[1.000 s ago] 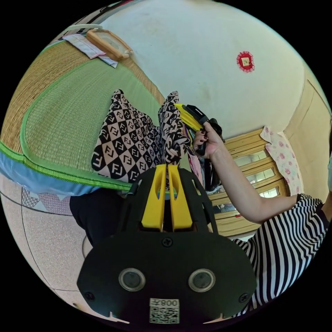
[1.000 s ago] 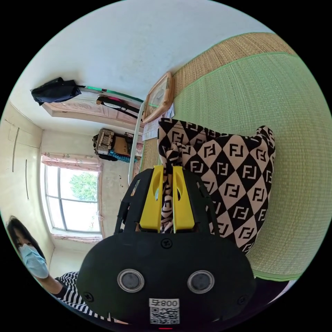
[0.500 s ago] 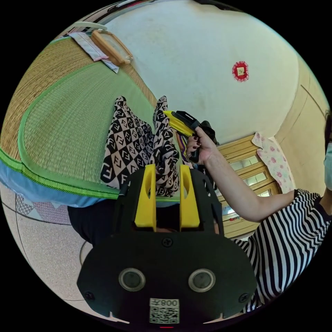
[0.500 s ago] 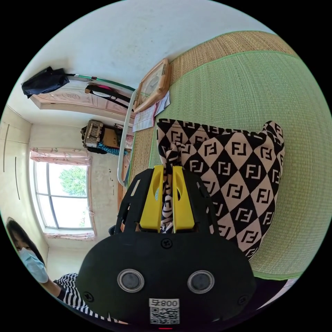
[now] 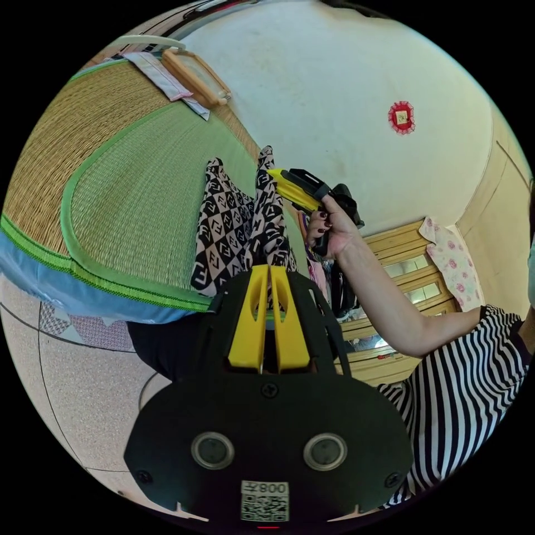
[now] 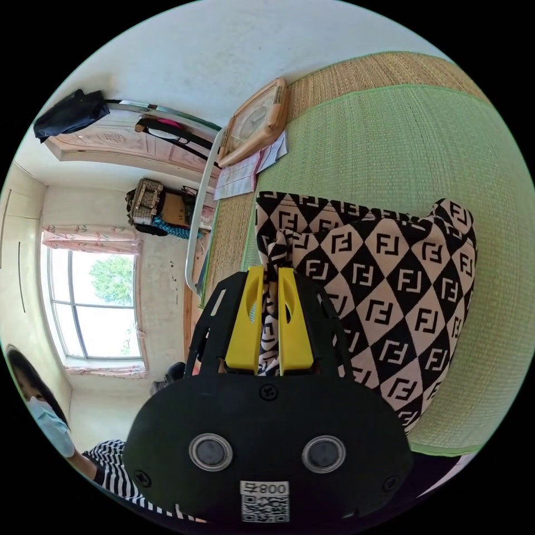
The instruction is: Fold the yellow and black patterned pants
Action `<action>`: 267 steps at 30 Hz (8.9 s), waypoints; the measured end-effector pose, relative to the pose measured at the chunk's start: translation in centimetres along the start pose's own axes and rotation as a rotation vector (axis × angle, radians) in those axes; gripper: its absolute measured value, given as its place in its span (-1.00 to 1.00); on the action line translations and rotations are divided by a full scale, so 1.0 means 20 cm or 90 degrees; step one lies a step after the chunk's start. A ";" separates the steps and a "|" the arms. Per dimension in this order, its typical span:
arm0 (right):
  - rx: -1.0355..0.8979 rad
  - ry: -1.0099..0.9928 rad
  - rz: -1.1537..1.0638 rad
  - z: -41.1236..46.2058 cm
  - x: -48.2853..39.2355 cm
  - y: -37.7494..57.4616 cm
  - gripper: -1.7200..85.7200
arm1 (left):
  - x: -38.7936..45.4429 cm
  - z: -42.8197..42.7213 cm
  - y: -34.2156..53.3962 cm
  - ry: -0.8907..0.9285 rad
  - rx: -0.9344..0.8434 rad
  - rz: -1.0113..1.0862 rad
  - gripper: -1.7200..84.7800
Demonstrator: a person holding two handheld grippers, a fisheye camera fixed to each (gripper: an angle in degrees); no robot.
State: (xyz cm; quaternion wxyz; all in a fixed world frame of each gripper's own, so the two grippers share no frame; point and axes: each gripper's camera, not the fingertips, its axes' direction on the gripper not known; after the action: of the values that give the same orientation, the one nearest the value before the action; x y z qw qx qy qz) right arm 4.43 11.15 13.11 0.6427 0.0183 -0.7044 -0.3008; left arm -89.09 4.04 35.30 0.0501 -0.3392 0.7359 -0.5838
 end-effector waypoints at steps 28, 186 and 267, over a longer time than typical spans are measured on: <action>-0.024 -0.031 0.007 0.23 0.67 -0.21 -0.89 | -0.13 -0.14 -0.18 -0.026 -0.058 0.016 -0.87; 0.011 0.190 -0.200 -0.55 -0.17 0.95 -0.96 | 0.81 2.32 0.19 -0.340 -0.293 0.299 -0.96; -0.055 -0.375 0.133 -1.88 0.63 1.21 -0.76 | 0.13 1.17 0.09 -0.050 -0.279 0.050 -0.95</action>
State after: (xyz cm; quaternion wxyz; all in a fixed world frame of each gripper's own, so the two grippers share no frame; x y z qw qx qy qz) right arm 45.44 10.73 34.96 0.4386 -0.1696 -0.8448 -0.2552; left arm -80.92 -16.45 27.13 0.0267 -0.3359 0.8552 -0.3937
